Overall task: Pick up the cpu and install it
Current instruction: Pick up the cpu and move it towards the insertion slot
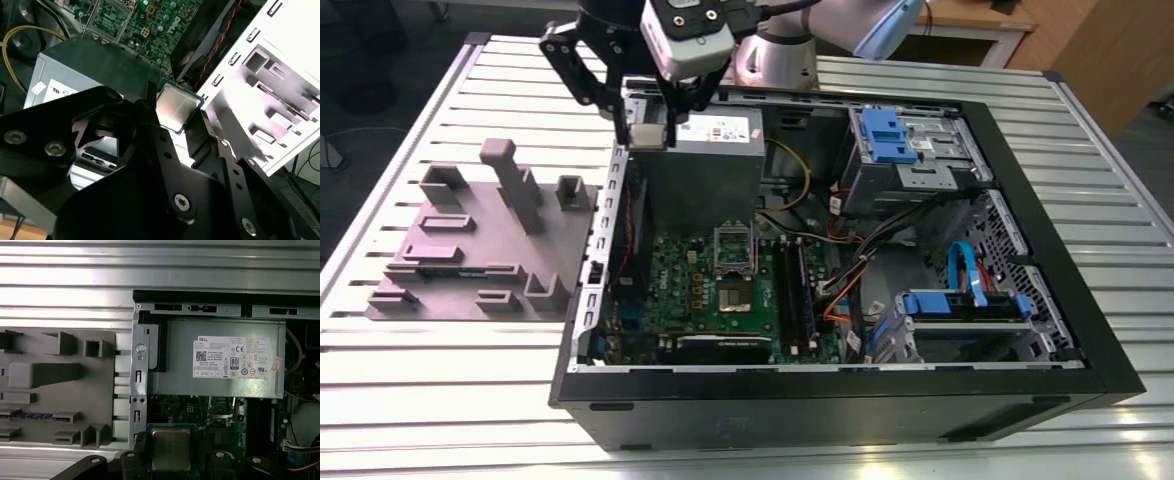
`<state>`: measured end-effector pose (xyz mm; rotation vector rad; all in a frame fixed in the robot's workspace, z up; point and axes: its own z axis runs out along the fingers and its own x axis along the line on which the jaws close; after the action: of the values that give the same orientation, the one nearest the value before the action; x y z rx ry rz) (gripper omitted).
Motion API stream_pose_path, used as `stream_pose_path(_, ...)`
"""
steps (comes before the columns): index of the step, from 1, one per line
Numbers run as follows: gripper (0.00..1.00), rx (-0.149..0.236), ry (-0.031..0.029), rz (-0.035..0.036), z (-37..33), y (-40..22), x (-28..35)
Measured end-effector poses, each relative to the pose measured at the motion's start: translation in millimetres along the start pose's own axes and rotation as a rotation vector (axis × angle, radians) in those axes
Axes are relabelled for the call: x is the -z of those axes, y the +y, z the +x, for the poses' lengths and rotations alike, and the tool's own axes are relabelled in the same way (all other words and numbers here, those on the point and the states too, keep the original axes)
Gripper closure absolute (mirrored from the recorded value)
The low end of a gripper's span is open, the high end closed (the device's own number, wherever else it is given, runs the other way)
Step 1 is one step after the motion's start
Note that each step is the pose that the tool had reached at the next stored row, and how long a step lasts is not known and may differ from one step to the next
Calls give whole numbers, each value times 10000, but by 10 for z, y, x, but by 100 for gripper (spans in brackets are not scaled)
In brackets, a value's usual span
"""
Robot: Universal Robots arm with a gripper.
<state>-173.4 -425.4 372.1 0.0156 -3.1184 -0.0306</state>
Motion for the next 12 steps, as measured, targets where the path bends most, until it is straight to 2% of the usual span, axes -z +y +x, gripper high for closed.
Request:
stream_pose_path(6,53,-105,-2,-3,-38,-3,0)
stream_pose_path(12,53,-138,-2,-4,-117,-4,2)
